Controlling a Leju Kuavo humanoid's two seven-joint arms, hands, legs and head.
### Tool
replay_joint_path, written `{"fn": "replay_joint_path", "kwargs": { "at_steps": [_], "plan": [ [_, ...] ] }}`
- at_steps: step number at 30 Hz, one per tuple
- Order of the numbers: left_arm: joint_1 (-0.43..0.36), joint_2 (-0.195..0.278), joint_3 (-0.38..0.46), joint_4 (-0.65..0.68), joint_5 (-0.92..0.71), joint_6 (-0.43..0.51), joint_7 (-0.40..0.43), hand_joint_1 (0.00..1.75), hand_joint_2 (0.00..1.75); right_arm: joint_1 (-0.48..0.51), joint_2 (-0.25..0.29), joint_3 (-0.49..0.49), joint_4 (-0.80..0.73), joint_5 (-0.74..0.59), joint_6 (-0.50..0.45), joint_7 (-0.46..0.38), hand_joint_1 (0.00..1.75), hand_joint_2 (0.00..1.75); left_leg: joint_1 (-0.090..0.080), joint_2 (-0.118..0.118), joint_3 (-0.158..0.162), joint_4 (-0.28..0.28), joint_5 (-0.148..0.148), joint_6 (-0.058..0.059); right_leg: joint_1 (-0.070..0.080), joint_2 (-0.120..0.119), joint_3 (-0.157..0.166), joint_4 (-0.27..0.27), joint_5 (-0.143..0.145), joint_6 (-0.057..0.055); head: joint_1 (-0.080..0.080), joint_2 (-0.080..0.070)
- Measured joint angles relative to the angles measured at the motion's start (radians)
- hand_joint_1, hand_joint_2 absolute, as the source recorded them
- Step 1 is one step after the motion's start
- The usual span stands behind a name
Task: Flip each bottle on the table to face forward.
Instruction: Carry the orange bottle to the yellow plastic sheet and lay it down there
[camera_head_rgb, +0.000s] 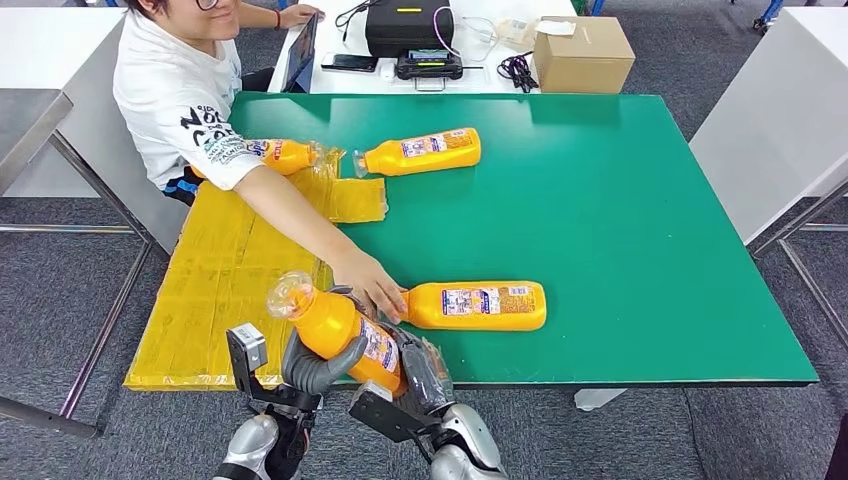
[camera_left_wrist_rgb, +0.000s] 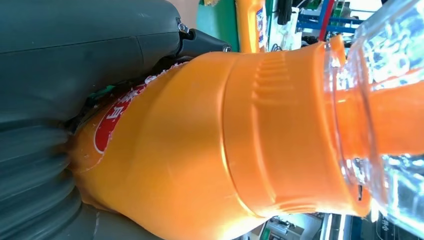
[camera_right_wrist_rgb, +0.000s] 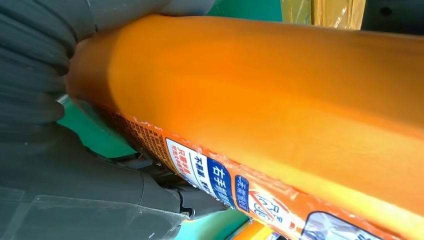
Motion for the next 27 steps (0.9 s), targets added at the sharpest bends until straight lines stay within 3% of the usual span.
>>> {"fn": "replay_joint_path", "kwargs": {
  "at_steps": [1,3,6,7,13,23,27],
  "plan": [
    [0.0,0.0,-0.001,-0.003,-0.004,-0.001,0.0,1.75,1.75,0.004,0.0,-0.001,-0.007,0.003,-0.014,0.001,0.74,1.75,0.0,0.0,0.0,0.0,0.0,0.0,0.0,0.0,0.0,0.0,0.0,0.0,0.0,0.0],
    [0.0,0.0,-0.005,-0.013,-0.01,-0.003,0.0,1.75,1.75,0.012,0.0,-0.004,-0.024,0.011,-0.052,0.005,0.39,1.75,0.0,0.0,0.0,0.0,0.0,0.0,0.0,0.0,0.0,0.0,0.0,0.0,0.0,0.0],
    [0.0,0.0,-0.014,-0.032,-0.015,-0.007,0.0,1.75,1.75,0.025,0.001,-0.009,-0.054,0.021,-0.096,0.011,0.0,0.44,0.0,0.0,0.0,0.0,0.0,0.0,0.0,0.0,0.0,0.0,0.0,0.0,0.0,0.0],
    [0.0,0.0,-0.016,-0.038,-0.016,-0.009,0.001,1.75,1.75,0.027,0.001,-0.011,-0.061,0.023,-0.102,0.013,0.0,0.0,0.0,0.0,0.0,0.0,0.0,0.0,0.0,0.0,0.0,0.0,0.0,0.0,0.0,0.0],
    [-0.001,0.0,-0.027,-0.08,-0.036,0.034,-0.001,1.75,1.75,0.048,0.0,-0.027,-0.137,0.019,-0.134,0.02,0.0,0.0,0.0,0.0,0.0,0.0,0.0,0.0,0.0,0.0,0.0,0.0,0.0,0.0,0.0,0.0],
    [-0.005,0.003,0.002,-0.131,-0.215,0.322,-0.061,1.75,1.75,0.101,-0.007,-0.025,-0.389,-0.014,-0.132,0.027,0.0,0.0,0.0,0.0,0.0,0.0,0.0,0.0,0.0,0.0,0.0,0.0,0.0,0.0,0.0,0.0],
    [-0.007,0.003,0.014,-0.148,-0.258,0.381,-0.081,1.75,1.75,0.108,-0.008,-0.024,-0.448,-0.019,-0.131,0.033,0.0,0.0,0.0,0.0,0.0,0.0,0.0,0.0,0.0,0.0,0.0,0.0,0.0,0.0,0.0,0.0]
  ]
}}
